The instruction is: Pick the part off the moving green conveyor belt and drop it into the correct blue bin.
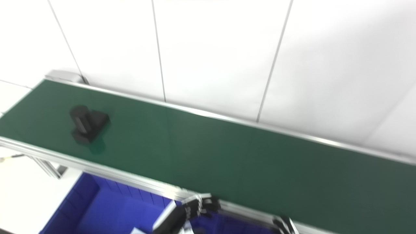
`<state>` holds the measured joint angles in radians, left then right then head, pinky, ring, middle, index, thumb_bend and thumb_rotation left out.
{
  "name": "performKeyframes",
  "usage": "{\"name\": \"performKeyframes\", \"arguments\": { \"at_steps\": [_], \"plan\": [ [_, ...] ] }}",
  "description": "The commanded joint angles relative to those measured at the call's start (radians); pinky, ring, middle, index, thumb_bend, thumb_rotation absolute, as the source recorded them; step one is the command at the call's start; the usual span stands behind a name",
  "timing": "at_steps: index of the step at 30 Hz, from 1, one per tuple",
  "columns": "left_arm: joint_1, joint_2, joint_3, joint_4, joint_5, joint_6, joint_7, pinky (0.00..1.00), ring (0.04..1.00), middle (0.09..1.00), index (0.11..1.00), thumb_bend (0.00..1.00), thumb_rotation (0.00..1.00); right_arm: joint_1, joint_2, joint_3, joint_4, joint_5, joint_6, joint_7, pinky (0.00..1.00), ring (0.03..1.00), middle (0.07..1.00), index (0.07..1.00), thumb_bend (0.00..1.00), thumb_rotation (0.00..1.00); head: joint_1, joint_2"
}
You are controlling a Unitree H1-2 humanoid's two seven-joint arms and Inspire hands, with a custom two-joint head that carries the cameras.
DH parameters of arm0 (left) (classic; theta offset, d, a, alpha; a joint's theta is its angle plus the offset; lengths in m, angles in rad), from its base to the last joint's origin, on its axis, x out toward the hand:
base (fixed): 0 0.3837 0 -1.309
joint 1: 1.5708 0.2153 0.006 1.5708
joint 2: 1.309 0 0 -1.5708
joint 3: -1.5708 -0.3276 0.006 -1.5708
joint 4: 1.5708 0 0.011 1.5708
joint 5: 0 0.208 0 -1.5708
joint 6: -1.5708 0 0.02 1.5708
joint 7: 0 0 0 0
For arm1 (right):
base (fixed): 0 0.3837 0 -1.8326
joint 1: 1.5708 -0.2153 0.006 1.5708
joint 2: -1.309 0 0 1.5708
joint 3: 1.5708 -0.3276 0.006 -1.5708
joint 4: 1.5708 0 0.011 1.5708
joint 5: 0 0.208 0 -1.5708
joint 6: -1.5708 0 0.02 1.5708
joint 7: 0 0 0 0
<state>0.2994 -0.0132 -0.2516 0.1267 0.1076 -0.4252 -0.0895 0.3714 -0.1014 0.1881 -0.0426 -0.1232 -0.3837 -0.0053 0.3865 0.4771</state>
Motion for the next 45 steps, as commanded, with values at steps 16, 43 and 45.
{"name": "performKeyframes", "arguments": {
  "at_steps": [16,43,45],
  "plan": [
    [-0.030,-0.006,-0.011,0.010,0.002,-0.044,0.015,0.68,0.740,0.760,0.781,0.86,0.65,-0.012,-0.003,-0.008,-0.016,0.033,-0.047,0.023,0.70,0.807,0.851,0.917,0.43,0.91,-0.002,-0.009],
    [-0.033,-0.001,-0.008,0.015,-0.004,-0.044,0.012,0.69,0.740,0.762,0.785,0.86,0.66,-0.053,-0.017,-0.013,-0.240,-0.013,0.015,0.064,0.66,0.785,0.833,0.870,0.45,0.88,-0.024,-0.003],
    [-0.036,-0.001,-0.008,0.019,-0.005,-0.044,0.012,0.69,0.739,0.762,0.785,0.85,0.65,-0.071,-0.023,-0.013,-0.257,-0.021,0.031,0.075,0.66,0.785,0.832,0.851,0.45,0.87,-0.027,-0.004]
  ]
}}
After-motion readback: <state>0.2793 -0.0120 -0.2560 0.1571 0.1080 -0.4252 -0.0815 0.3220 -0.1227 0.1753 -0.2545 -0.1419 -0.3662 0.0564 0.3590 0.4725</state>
